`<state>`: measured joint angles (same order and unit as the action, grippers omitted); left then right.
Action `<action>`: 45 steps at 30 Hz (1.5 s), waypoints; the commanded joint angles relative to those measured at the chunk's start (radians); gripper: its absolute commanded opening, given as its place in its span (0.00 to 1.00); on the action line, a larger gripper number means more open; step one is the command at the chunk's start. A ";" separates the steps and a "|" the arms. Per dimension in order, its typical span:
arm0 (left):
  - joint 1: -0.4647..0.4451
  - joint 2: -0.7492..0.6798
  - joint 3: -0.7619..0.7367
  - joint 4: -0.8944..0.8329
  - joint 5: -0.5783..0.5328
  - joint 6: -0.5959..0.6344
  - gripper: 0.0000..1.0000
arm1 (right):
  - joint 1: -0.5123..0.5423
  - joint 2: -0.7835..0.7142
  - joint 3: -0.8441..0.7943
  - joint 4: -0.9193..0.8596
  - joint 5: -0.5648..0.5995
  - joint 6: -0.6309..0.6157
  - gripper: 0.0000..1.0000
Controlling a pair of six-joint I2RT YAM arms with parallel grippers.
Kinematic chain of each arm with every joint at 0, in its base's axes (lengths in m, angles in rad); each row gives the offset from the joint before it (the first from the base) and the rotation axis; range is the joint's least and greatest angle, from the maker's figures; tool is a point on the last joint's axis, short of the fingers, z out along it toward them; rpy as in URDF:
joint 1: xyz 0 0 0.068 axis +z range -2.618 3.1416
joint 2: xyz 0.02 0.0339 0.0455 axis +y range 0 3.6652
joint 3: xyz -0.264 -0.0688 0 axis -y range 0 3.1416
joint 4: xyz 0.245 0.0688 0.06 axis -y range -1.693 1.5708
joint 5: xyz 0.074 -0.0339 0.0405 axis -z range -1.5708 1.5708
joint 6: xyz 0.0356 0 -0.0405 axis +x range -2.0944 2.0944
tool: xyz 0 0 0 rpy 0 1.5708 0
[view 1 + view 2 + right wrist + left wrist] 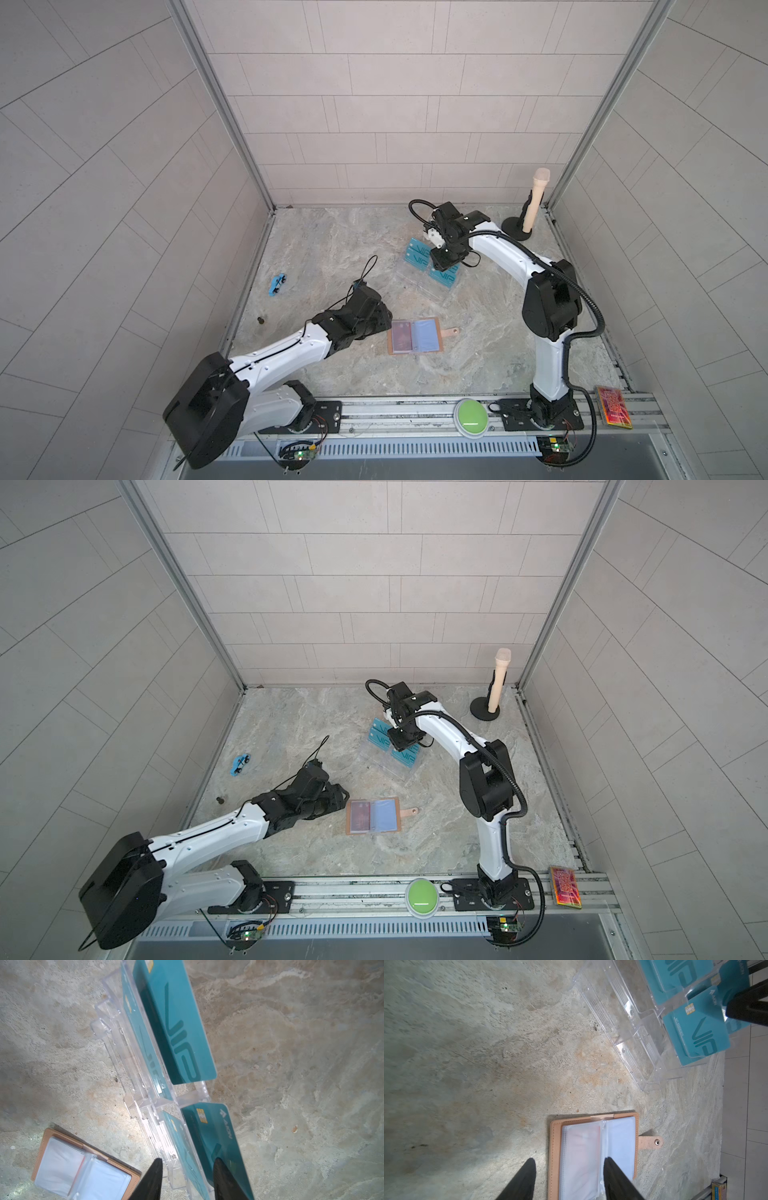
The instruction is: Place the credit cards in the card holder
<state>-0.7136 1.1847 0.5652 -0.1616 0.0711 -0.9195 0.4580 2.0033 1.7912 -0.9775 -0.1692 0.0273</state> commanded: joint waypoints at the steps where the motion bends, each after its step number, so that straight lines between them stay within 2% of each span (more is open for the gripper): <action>1: 0.006 0.007 0.028 0.011 0.001 0.006 0.56 | 0.016 0.021 -0.009 -0.031 0.014 -0.032 0.42; 5: 0.006 0.012 0.036 0.010 0.000 0.010 0.56 | 0.021 0.020 -0.005 -0.035 0.008 -0.031 0.40; 15: 0.014 0.051 0.087 0.011 0.013 0.028 0.56 | 0.024 0.028 -0.007 -0.041 0.028 -0.042 0.42; 24: 0.019 0.075 0.122 0.002 0.024 0.042 0.56 | 0.023 0.015 -0.013 -0.036 0.035 -0.049 0.40; 32: 0.019 0.069 0.104 0.002 0.024 0.031 0.56 | 0.023 0.022 -0.032 -0.026 -0.012 -0.045 0.33; 40: 0.019 0.070 0.105 -0.006 0.022 0.034 0.56 | 0.023 0.010 -0.026 -0.028 -0.014 -0.047 0.16; 45: 0.019 0.075 0.110 -0.014 0.021 0.034 0.56 | 0.023 0.024 -0.016 -0.040 -0.010 -0.056 0.12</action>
<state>-0.7006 1.2533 0.6685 -0.1631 0.0940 -0.8970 0.4774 2.0182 1.7618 -0.9924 -0.1783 -0.0006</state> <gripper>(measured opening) 0.557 0.124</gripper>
